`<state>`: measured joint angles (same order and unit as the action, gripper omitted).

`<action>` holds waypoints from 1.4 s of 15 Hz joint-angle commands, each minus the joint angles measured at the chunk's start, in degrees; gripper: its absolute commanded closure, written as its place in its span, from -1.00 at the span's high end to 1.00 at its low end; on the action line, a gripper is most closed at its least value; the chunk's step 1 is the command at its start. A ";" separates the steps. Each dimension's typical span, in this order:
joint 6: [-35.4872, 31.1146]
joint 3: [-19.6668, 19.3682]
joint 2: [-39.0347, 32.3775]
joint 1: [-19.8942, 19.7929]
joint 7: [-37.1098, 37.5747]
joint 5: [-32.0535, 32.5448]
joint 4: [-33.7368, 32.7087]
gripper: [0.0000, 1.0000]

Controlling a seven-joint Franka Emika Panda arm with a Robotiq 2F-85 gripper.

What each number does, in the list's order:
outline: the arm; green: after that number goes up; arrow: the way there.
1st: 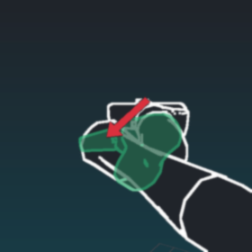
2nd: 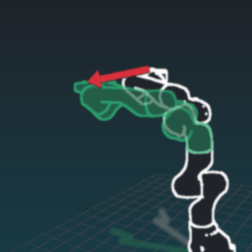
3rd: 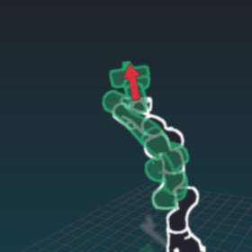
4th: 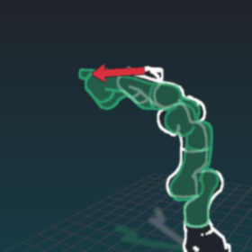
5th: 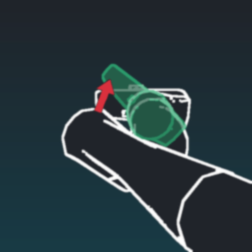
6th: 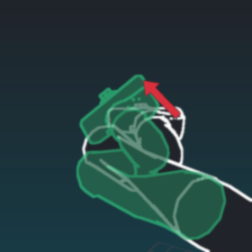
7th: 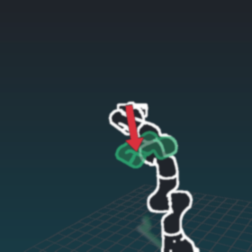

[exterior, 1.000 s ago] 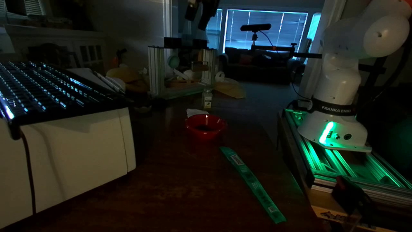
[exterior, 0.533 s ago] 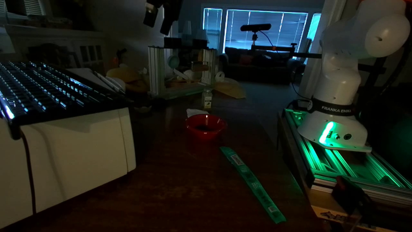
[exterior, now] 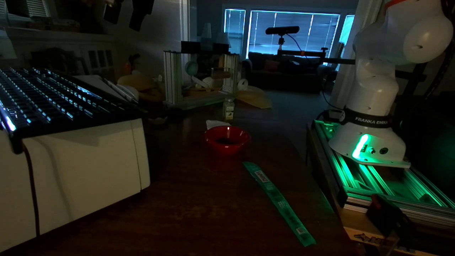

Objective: Press on the black object on the microwave

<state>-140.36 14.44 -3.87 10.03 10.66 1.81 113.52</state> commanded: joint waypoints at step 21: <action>-0.62 -1.08 -17.23 2.88 -13.34 1.36 -19.37 0.17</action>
<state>-140.35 12.93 -18.21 13.09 2.58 5.30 97.02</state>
